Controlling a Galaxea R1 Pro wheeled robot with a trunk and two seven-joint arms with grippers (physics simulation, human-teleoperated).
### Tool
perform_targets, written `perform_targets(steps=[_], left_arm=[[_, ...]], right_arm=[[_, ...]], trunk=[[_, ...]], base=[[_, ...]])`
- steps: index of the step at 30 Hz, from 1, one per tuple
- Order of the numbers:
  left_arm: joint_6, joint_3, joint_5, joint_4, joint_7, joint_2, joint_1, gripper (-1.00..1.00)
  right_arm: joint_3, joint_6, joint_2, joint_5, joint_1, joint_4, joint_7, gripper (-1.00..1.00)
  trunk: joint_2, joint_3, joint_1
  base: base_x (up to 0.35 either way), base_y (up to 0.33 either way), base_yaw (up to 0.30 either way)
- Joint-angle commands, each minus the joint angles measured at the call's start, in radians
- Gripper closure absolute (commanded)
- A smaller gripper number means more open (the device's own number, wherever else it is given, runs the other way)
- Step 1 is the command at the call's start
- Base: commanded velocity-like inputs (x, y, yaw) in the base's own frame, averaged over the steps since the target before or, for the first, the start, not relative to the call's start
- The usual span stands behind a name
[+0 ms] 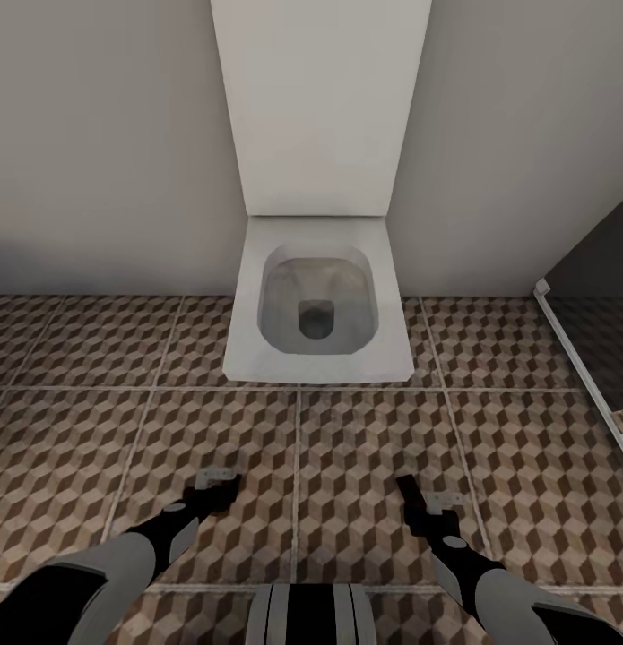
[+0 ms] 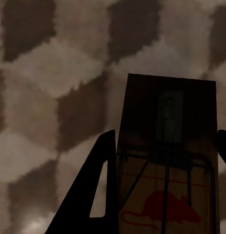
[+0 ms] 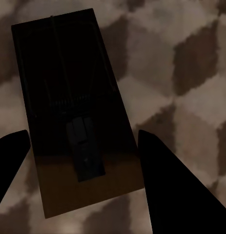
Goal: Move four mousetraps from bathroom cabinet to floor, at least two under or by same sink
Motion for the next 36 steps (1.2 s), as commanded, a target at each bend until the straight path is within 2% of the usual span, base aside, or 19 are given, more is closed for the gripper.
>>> perform_targets(steps=[1, 15, 21, 36], left_arm=[[-0.011, -0.008, 0.009, 0.003, -0.001, -0.001, 0.000, 1.00], [-0.044, -0.008, 0.013, 0.006, -0.001, -0.002, 0.028, 1.00], [-0.077, -0.008, 0.015, 0.006, -0.001, 0.000, 0.040, 1.00], [-0.086, -0.008, 0.017, 0.009, -0.001, 0.001, 0.042, 1.00]], right_arm=[[-0.008, -0.003, 0.000, 0.010, -0.001, 0.001, -0.003, 1.00], [-0.008, -0.003, 0.000, 0.010, -0.001, -0.001, -0.003, 1.00], [-0.008, -0.003, 0.000, 0.009, 0.000, -0.001, -0.003, 1.00], [-0.007, -0.002, 0.001, 0.013, -0.001, -0.001, -0.003, 1.00]], trunk=[[0.000, -0.001, 0.000], [0.000, -0.001, 0.000], [0.000, -0.001, 0.000], [0.000, -0.001, 0.000]], base=[[0.000, 0.000, 0.000], [0.000, 0.000, 0.000], [0.000, 0.000, 0.000], [0.000, 0.000, 0.000]])
